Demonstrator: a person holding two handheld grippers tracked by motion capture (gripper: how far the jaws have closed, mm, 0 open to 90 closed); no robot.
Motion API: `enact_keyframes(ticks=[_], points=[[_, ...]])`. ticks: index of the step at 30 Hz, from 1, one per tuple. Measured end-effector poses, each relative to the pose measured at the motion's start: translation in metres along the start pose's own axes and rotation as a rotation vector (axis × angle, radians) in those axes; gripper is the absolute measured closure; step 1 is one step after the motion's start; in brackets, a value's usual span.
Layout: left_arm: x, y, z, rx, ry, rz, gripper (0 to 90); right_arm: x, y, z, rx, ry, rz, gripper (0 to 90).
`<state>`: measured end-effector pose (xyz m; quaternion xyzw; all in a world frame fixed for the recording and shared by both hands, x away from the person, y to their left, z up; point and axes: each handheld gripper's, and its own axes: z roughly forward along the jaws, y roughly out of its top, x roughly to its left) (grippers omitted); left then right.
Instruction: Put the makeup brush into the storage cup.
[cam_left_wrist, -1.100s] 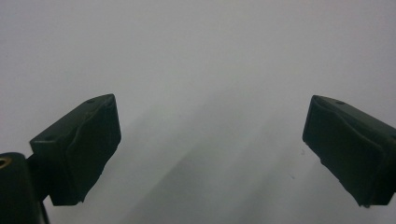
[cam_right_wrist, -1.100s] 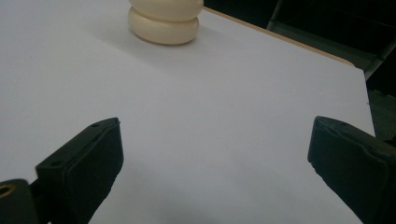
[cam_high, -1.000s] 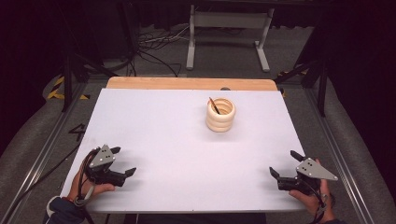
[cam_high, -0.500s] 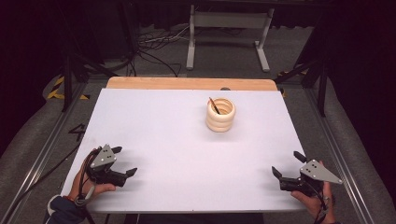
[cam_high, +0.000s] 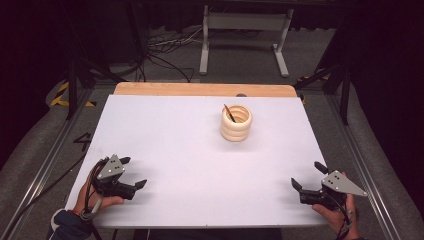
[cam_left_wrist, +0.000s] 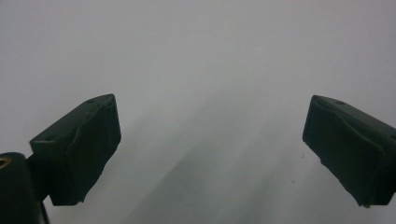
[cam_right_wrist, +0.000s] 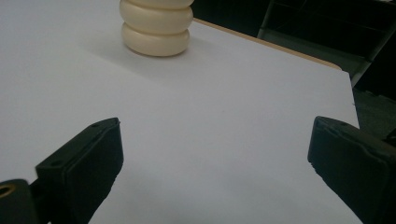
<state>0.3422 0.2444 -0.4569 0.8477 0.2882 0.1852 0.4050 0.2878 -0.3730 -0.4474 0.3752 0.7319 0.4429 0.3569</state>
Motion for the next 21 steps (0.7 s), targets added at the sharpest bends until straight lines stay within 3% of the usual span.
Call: enact_keyframes(ticks=[21], points=[[0.0016, 0.0008, 0.0016, -0.008, -0.005, -0.013, 5.3, 0.0013, 0.0025, -0.001, -0.007, -0.003, -0.005, 3.6]])
